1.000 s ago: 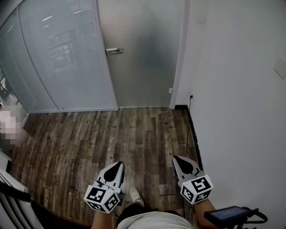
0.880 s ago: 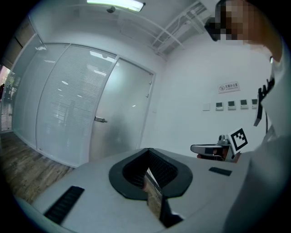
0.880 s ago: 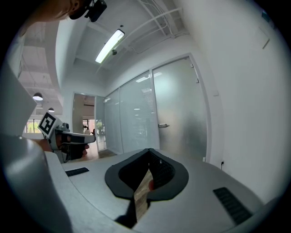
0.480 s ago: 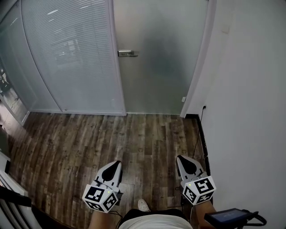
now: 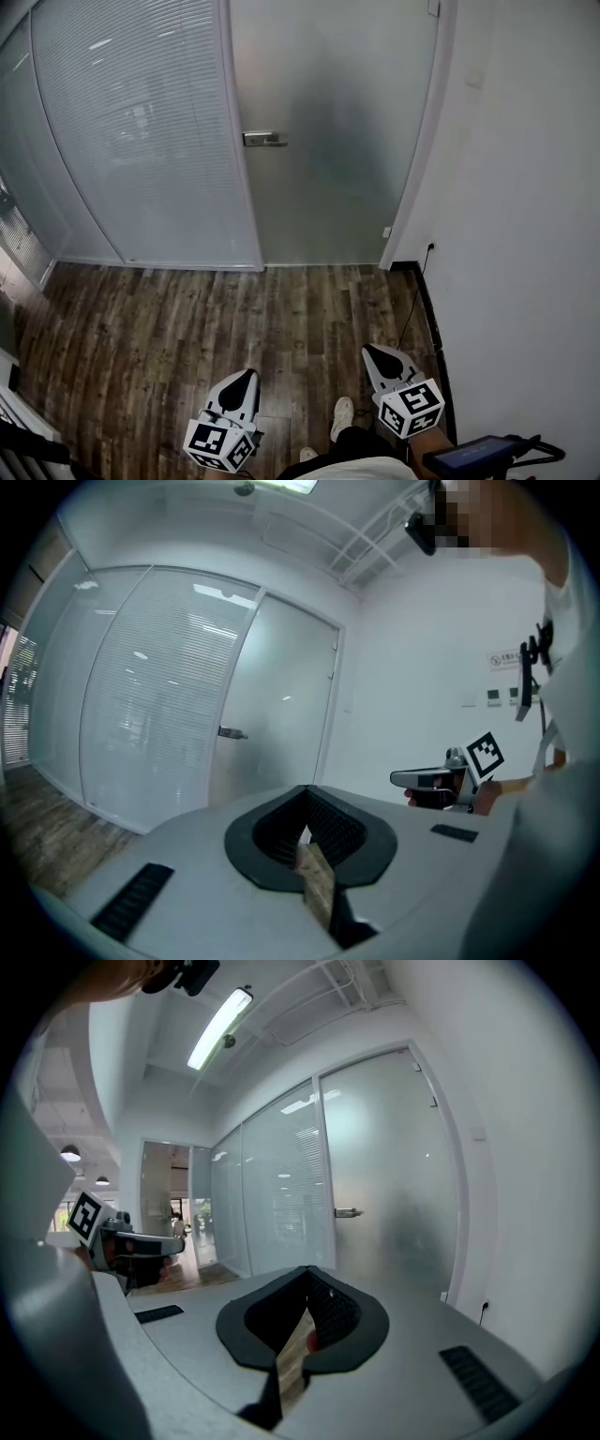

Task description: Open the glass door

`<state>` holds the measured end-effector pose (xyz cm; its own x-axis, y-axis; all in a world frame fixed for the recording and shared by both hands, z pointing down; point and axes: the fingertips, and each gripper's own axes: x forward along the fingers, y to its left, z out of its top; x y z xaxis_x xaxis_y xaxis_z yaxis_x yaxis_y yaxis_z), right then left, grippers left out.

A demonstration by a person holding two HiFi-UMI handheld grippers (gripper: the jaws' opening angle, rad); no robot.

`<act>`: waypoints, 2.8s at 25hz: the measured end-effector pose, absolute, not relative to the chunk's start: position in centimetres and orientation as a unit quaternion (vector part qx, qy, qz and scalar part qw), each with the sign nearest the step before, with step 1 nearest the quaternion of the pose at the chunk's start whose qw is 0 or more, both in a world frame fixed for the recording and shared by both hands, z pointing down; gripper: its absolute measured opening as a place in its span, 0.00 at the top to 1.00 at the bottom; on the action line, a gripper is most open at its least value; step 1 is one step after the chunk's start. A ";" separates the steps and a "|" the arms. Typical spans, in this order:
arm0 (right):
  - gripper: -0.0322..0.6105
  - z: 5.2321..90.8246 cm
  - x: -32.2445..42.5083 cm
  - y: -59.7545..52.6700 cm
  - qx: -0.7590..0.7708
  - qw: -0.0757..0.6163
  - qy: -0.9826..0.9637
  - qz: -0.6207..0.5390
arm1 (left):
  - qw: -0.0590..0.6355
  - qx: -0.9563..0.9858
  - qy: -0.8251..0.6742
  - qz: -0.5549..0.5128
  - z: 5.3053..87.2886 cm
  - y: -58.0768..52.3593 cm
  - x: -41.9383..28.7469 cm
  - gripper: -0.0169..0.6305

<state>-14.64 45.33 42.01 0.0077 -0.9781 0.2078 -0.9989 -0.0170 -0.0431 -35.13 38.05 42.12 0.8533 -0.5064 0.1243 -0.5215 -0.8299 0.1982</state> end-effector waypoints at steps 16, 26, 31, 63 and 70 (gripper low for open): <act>0.95 41.8 -0.8 27.9 0.677 0.029 -0.730 0.088 | 0.095 0.947 -0.305 0.032 39.4 22.6 -20.9 0.97; 0.95 41.5 8.1 19.0 0.656 0.026 -0.746 0.111 | 0.103 0.941 -0.317 0.051 38.3 14.5 -11.1 0.97; 0.95 42.2 10.3 16.4 0.655 0.019 -0.745 0.124 | 0.103 0.943 -0.310 0.066 38.5 11.9 -8.6 0.97; 0.95 43.5 11.3 -19.4 0.693 0.070 -0.707 0.126 | 0.117 0.961 -0.246 0.050 41.2 -28.1 -6.1 0.97; 0.95 42.0 13.0 -24.1 0.684 0.074 -0.715 0.127 | 0.124 0.956 -0.260 0.047 40.8 -30.9 -5.9 0.97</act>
<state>13.02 -24.15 41.99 -0.0537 -0.9589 0.2787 -0.9962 0.0323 -0.0808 -5.91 -30.86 40.84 0.8607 -0.4848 0.1554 -0.5084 -0.8343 0.2134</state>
